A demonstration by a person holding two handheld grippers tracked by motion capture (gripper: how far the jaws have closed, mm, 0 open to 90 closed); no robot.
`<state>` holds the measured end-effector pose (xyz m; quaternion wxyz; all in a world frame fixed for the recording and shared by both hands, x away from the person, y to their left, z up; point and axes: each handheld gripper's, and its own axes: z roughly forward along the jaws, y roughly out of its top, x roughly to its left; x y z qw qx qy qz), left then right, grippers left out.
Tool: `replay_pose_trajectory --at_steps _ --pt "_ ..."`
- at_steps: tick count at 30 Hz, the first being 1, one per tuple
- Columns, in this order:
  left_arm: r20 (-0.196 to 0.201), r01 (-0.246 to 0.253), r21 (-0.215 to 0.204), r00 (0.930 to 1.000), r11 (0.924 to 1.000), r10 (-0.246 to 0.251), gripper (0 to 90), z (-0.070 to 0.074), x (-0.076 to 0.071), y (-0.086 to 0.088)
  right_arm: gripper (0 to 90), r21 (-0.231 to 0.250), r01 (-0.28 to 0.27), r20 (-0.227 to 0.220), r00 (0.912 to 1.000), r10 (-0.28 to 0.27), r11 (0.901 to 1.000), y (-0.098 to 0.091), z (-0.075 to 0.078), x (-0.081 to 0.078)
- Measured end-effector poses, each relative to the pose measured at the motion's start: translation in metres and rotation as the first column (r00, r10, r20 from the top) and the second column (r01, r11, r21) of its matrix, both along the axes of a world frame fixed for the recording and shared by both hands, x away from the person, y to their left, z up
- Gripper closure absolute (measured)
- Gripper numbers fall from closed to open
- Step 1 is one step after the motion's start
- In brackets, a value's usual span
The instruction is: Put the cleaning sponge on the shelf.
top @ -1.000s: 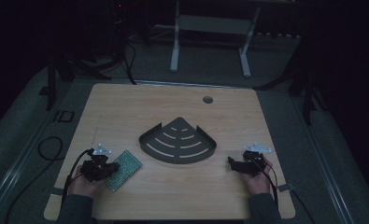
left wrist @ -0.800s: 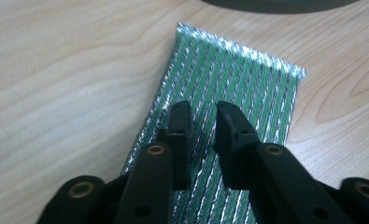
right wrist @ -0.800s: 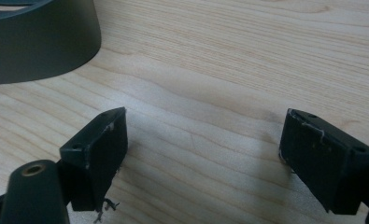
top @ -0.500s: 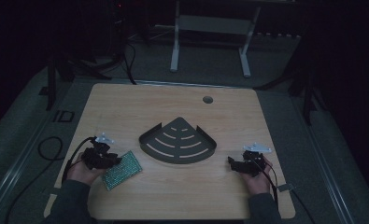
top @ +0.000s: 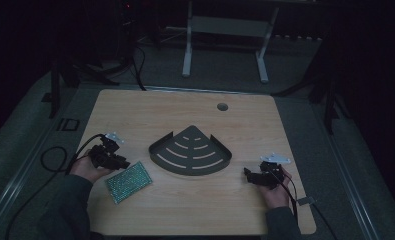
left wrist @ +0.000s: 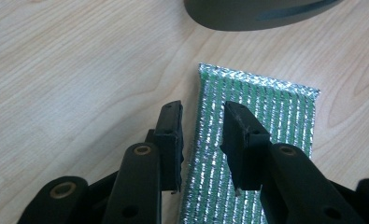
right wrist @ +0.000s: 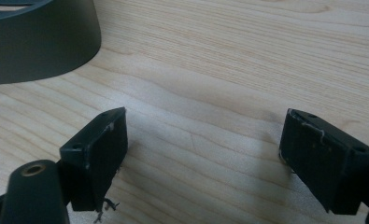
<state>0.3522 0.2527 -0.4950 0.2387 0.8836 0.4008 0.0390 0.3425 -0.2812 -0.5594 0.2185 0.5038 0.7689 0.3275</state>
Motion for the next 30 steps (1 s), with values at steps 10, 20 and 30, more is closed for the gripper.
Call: replay_pose_trajectory --at_steps 10,20,30 --pt "-0.039 0.025 0.034 0.999 0.9991 -0.024 71.9 -0.003 0.015 0.004 15.0 0.0 -0.001 -0.001 1.0 0.001 1.0 0.0 0.0 0.0" --pt "-0.084 0.078 0.095 0.994 0.9925 -0.07 74.7 -0.003 0.02 -0.002 15.0 0.0 -0.001 0.0 1.0 0.001 1.0 0.0 0.0 0.0" --pt "-0.15 0.122 0.121 0.9832 0.9851 -0.103 76.2 -0.006 0.019 -0.006 14.9 0.0 -0.001 0.0 1.0 0.001 1.0 0.0 0.0 0.0"
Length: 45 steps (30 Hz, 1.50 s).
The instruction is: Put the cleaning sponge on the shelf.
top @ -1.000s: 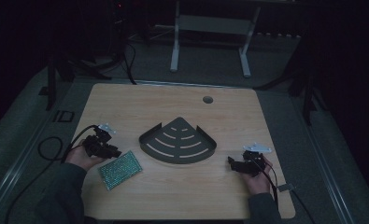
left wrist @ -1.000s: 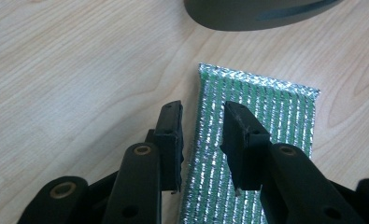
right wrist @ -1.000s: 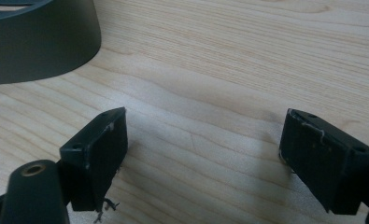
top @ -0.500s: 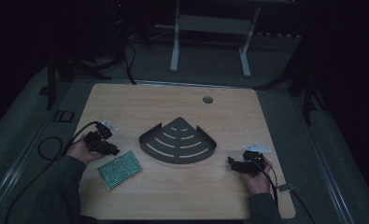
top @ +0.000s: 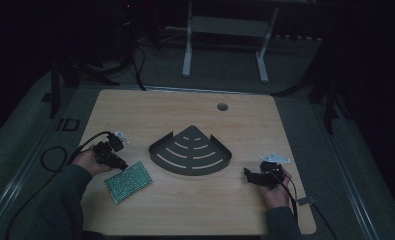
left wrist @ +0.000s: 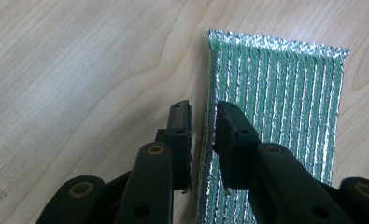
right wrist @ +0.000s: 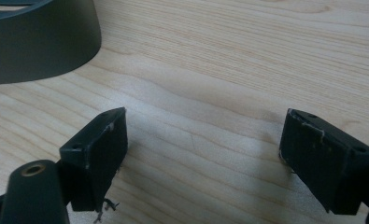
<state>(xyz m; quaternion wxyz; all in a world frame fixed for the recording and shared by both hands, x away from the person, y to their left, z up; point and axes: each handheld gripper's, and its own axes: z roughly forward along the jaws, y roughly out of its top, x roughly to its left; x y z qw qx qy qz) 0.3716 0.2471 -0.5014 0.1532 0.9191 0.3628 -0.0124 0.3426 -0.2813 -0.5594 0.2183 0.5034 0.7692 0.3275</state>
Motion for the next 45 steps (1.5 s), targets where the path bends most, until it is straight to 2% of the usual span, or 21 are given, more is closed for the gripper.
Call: replay_pose_trajectory --at_steps 9,13,17,23,27,30,35,41,45 --pt "-0.047 0.022 0.022 0.9987 0.9995 -0.021 76.0 -0.006 0.0 -0.002 14.9 0.0 0.0 0.0 1.0 0.0 1.0 0.0 0.0 0.0" --pt "-0.056 0.022 0.026 0.9982 0.9994 -0.021 75.9 -0.006 0.001 -0.004 15.0 0.0 0.0 0.0 1.0 0.0 1.0 0.0 0.0 0.0" --pt "-0.069 0.026 0.048 0.9974 0.9985 -0.023 76.2 -0.008 0.002 -0.006 15.0 0.0 0.0 0.0 1.0 0.0 1.0 0.0 0.0 0.0" --pt "-0.098 0.011 0.073 0.9952 0.9972 -0.004 75.8 -0.009 0.006 -0.009 14.9 0.0 0.0 0.0 1.0 0.0 1.0 0.0 0.0 0.0" --pt "-0.136 0.012 0.074 0.9908 0.9972 -0.001 78.2 -0.01 0.01 -0.01 15.0 0.0 0.0 0.0 1.0 0.0 1.0 0.0 0.0 0.0" --pt "-0.153 0.016 0.071 0.9883 0.9974 -0.005 82.2 -0.01 0.011 -0.012 14.9 0.0 0.0 0.0 1.0 0.0 1.0 0.0 0.0 0.0" --pt "-0.183 0.019 0.071 0.983 0.9973 -0.005 83.1 -0.011 0.01 -0.013 14.9 0.0 0.0 0.0 1.0 0.0 1.0 0.0 0.0 0.0" --pt "-0.205 -0.021 0.047 0.9783 0.9987 0.03 84.9 -0.013 0.01 -0.009 14.9 0.0 0.0 0.0 1.0 0.0 1.0 0.0 0.0 0.0" --pt "-0.21 -0.021 0.061 0.9771 0.998 0.033 88.1 -0.012 0.008 -0.012 15.0 0.0 0.0 0.0 1.0 0.0 1.0 0.0 0.0 0.0"
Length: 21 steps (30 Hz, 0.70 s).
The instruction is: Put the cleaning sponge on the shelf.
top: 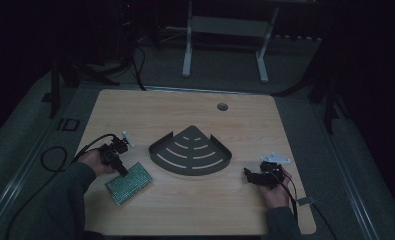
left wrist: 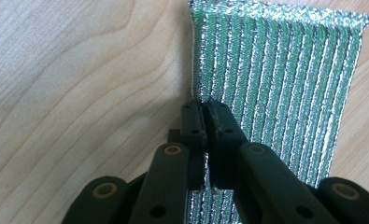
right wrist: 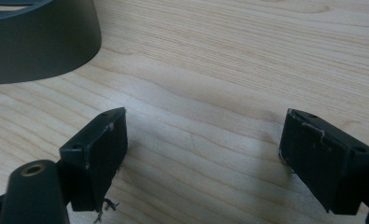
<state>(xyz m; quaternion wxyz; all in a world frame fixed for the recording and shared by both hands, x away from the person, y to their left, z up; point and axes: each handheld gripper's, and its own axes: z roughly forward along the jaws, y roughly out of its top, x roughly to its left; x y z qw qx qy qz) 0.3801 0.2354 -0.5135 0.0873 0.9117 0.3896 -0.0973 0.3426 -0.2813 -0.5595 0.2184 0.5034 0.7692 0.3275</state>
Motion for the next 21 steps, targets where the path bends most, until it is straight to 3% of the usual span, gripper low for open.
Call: replay_pose_trajectory --at_steps 3,7,21 --pt "-0.005 0.012 0.023 0.9999 0.9997 -0.012 89.7 0.002 -0.001 -0.004 14.9 0.0 0.0 0.0 1.0 0.0 1.0 0.0 0.0 0.0" --pt "-0.013 -0.002 0.015 0.9999 0.9999 0.002 90.0 0.005 0.0 -0.003 15.0 0.0 0.0 0.0 1.0 0.0 1.0 0.0 0.0 0.0" --pt "0.031 -0.023 -0.007 0.9992 0.9997 0.024 90.0 0.031 0.003 0.002 14.9 0.0 0.0 0.0 1.0 0.0 1.0 0.0 0.0 0.0"
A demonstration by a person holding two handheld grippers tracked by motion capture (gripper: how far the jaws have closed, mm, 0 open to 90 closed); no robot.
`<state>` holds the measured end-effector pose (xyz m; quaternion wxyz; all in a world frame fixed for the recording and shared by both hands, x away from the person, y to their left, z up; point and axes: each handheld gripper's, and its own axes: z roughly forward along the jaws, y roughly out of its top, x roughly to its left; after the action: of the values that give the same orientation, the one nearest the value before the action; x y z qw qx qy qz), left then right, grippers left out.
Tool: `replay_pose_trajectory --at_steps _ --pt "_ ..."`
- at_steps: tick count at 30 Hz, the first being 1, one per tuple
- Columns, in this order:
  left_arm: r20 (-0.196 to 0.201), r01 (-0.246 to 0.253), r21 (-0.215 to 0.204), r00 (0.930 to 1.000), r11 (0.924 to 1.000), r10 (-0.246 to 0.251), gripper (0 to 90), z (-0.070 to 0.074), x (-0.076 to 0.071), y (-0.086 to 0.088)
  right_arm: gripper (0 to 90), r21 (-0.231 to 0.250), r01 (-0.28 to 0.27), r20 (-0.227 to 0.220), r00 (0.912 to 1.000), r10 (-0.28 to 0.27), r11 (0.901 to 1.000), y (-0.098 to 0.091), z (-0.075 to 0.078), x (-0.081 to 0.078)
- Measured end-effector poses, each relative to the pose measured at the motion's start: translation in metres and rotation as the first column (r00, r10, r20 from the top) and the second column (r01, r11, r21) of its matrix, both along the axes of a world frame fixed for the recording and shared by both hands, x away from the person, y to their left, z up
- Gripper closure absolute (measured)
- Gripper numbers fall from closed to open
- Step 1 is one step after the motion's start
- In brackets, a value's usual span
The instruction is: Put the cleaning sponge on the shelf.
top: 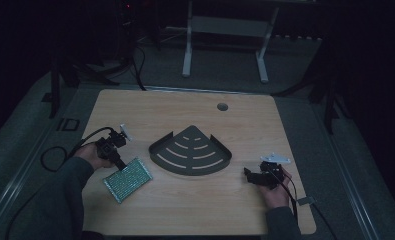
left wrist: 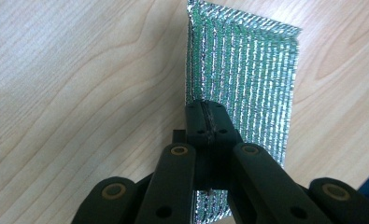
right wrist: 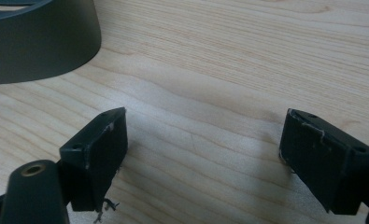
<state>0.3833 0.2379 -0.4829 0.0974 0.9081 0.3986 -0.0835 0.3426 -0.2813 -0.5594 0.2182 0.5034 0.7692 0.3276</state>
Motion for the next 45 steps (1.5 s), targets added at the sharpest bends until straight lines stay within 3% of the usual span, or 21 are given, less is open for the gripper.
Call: replay_pose_trajectory --at_steps 9,33,45 --pt "0.041 -0.009 0.002 0.9991 1.0 0.009 90.0 0.014 0.003 0.0 15.0 0.0 0.0 0.0 1.0 0.0 1.0 0.0 0.0 0.0" --pt "0.094 -0.008 0.001 0.9955 1.0 0.008 90.0 0.043 0.008 -0.004 15.0 0.0 0.001 -0.001 1.0 -0.001 1.0 0.0 0.0 0.0" --pt "0.122 -0.038 -0.017 0.9917 0.9991 0.04 90.0 0.056 0.012 -0.001 15.0 0.0 0.001 -0.001 1.0 -0.001 1.0 0.0 0.0 0.0"
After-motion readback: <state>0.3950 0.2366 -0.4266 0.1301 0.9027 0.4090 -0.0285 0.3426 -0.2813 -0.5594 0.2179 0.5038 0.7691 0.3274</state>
